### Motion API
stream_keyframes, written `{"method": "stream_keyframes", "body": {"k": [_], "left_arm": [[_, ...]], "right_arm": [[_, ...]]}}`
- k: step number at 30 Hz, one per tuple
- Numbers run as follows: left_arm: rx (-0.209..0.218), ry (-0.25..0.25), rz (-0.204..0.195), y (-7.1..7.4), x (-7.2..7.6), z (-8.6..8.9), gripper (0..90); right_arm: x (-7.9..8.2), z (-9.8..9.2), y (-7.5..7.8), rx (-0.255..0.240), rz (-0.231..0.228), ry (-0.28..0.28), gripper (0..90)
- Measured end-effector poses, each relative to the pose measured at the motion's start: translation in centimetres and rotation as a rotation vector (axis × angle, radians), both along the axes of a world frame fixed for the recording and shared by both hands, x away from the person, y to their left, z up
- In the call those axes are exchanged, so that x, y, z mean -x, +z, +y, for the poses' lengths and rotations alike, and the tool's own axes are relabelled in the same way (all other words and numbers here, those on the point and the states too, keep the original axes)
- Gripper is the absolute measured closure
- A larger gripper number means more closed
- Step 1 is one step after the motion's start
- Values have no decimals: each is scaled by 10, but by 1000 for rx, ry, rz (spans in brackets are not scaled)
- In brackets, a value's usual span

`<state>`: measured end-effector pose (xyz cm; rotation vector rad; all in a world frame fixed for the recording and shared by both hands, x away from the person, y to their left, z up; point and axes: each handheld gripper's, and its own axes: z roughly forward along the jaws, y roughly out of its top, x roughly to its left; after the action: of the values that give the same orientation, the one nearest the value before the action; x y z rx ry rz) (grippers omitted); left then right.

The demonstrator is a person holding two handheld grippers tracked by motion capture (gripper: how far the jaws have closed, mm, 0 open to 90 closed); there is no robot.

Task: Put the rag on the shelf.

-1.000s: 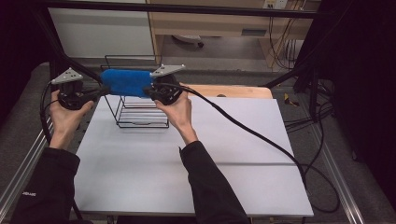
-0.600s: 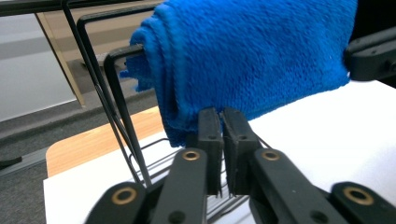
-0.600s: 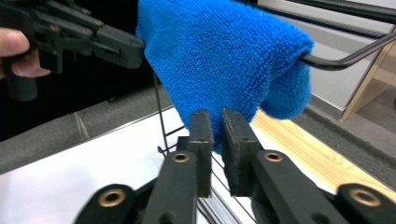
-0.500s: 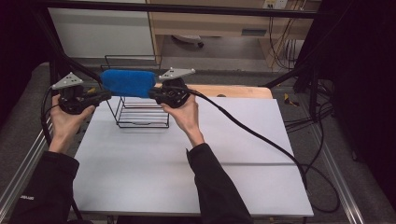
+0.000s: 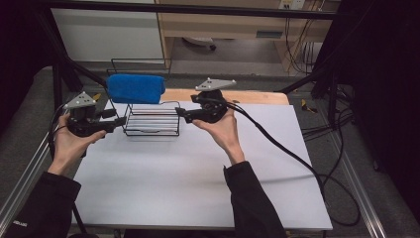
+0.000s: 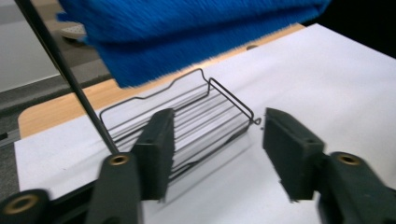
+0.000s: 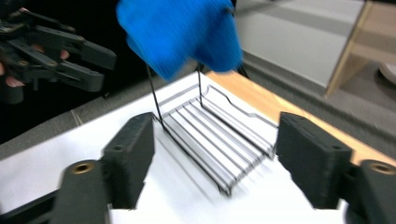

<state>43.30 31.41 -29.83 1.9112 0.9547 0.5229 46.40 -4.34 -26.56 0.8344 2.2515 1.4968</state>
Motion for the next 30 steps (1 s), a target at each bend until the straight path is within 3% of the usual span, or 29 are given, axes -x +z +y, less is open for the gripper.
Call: {"method": "stream_keyframes", "body": {"k": [5,16,21,24,30], "left_arm": [[-14,-19,22,-11,7,-10,312],[-26,-36,31,-43,22,-34,98],[-17,-63,48,-62,27,-45,79],[-38,-79,57,-74,31,-50,79],[-21,-106,69,-95,39,-56,80]], "right_arm": [[9,-28,-11,4,20,-44,152],[24,-86,-48,-14,71,-64,27],[33,-108,-68,-13,89,-79,6],[39,-120,-79,-14,100,-86,5],[50,-143,-103,4,136,-85,5]]}}
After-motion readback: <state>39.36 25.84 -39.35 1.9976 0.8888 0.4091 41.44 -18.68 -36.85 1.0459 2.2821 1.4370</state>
